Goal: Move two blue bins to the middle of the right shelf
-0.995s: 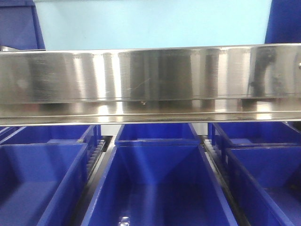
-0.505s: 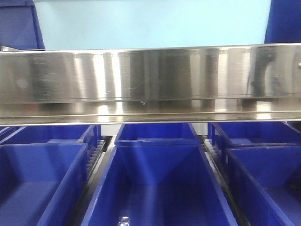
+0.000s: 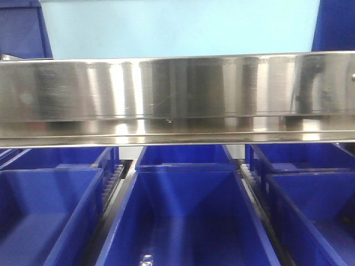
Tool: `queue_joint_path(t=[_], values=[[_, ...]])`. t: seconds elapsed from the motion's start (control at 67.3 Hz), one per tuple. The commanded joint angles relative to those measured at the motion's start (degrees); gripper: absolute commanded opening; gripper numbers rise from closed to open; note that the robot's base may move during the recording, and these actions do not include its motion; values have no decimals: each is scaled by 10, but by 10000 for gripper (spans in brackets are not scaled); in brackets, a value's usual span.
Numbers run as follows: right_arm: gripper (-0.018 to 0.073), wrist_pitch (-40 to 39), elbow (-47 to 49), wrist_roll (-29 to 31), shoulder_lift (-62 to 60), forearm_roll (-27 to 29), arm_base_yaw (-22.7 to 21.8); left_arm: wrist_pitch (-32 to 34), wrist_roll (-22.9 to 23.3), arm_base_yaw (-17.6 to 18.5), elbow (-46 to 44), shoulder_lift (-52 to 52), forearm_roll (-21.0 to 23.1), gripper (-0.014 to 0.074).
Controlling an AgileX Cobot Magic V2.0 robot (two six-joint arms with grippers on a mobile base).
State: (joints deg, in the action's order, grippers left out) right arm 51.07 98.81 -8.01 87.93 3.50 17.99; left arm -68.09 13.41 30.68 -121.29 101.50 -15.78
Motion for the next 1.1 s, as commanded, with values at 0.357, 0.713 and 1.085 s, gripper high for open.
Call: queue_joint_path(t=[0.357, 0.713, 1.085], values=[[411, 39, 7, 10, -6, -3, -2, -19, -11, 3, -5, 13, 4, 359], [505, 145, 26, 10, -11, -3, -2, -19, -11, 3, 9, -40, 2, 590], [486, 112, -47, 10, -11, 12, -2, -19, 6, 3, 113, -62, 15, 590]])
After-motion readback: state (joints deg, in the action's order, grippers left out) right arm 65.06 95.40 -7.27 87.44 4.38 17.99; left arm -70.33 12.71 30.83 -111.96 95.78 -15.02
